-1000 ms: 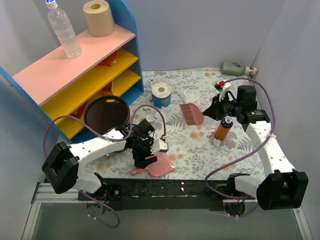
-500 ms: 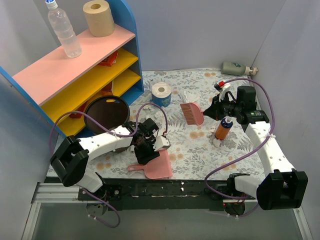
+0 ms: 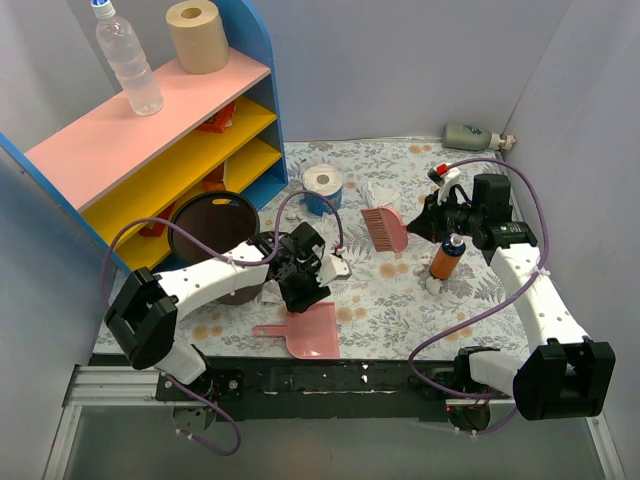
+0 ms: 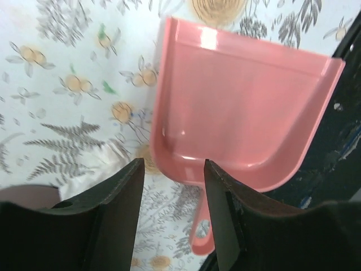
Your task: Sweep away the paper scraps from the table
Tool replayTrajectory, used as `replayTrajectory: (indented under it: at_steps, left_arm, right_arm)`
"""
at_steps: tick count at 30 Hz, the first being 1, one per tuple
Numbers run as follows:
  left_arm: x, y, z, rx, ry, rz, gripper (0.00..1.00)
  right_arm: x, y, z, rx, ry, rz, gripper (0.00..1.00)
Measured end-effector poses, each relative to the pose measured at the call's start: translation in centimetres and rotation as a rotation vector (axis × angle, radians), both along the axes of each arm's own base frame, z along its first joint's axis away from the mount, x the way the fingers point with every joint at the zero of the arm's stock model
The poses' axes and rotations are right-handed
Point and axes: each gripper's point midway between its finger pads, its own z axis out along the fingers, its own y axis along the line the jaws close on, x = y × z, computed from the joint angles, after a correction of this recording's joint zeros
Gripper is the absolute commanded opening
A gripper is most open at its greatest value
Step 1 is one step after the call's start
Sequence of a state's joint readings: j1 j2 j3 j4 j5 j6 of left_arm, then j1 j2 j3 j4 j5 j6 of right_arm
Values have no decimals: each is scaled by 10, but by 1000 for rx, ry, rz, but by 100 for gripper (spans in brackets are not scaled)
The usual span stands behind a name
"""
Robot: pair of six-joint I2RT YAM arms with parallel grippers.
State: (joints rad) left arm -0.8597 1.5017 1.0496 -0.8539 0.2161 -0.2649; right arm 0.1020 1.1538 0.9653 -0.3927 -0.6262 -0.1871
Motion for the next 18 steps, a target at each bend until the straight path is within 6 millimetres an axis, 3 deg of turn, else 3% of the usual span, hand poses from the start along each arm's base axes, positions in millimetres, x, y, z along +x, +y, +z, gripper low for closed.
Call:
replayTrajectory:
  at_steps: [5,10,14,18]
  left_arm:
    - [15,-16,4,-26,-36,-33,37]
    - [18,-15,-22,47,8,-61,36]
    - [16,-9,-43,108,45,-69,26]
    - [18,-11,-45,116,51,-70,16]
  right_arm:
    - [1,-1,0,-5,0,-6,1]
    - [3,-5,-2,-21,-2,-29,1]
    - [6,-8,-4,-36,-3,-48,1]
    - [7,-10,-5,-45,-4,-60,1]
